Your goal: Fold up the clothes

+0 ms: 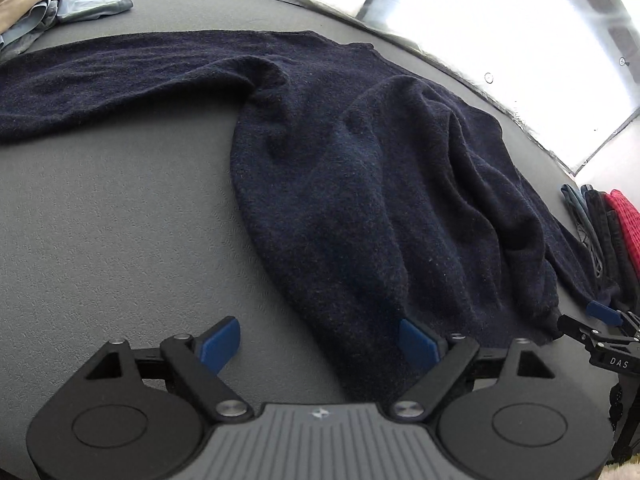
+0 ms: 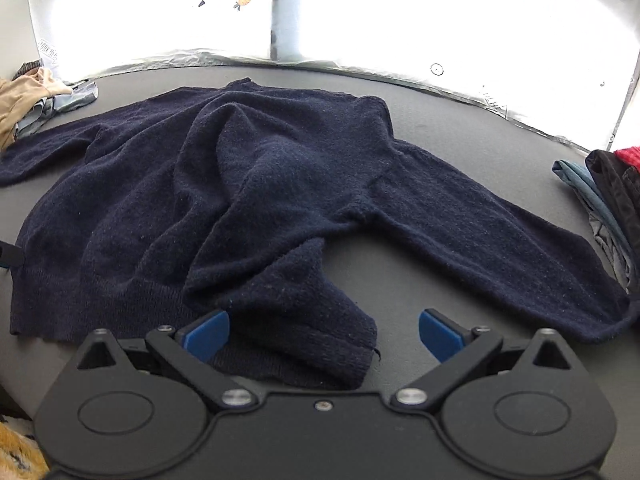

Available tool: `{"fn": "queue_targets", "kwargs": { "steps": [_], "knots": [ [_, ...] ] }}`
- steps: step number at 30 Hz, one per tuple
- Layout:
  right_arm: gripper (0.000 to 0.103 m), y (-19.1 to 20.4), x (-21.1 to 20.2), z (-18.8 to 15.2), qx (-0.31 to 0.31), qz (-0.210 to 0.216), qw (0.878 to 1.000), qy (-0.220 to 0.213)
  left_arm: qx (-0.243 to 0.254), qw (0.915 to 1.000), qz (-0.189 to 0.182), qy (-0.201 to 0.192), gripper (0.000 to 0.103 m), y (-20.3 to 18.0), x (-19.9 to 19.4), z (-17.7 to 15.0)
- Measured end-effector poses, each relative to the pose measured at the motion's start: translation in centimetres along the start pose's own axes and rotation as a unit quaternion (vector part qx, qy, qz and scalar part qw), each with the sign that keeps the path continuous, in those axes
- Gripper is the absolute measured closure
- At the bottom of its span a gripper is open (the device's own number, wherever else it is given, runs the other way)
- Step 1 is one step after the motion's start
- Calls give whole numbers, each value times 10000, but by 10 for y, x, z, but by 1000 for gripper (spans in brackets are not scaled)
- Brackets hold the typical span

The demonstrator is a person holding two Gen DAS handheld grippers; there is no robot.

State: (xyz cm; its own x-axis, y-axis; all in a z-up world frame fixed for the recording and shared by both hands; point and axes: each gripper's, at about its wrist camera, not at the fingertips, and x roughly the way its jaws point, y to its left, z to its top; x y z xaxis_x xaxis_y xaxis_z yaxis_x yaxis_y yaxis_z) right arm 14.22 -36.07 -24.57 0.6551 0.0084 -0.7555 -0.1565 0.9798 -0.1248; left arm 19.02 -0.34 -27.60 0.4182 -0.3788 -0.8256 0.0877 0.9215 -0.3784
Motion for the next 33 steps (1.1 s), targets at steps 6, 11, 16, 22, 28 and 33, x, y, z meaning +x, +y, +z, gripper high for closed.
{"fn": "queue_targets", "kwargs": {
  "steps": [6,11,16,22,28,33],
  "knots": [
    [23,35,17,-4,-1740,-375,9839,170,532,9984,65,189,17,-27,11,-9],
    [55,43,27,0,-2158,-293,9758,173,1278,9894,627,273,36,-53,25,-18],
    [88,24,22,10,-1617,244,9864,139,1521,9854,720,262,80,-58,22,-18],
    [92,-69,-23,20,2054,2359,9487,-469,809,9925,782,-479,90,-35,-52,9],
    [92,-78,-33,-20,2762,2549,9267,62,248,9970,557,-475,89,-6,-88,22],
    [87,-48,-14,-37,2396,1730,9490,1097,348,9889,1310,608,83,2,-27,-11]
  ]
}}
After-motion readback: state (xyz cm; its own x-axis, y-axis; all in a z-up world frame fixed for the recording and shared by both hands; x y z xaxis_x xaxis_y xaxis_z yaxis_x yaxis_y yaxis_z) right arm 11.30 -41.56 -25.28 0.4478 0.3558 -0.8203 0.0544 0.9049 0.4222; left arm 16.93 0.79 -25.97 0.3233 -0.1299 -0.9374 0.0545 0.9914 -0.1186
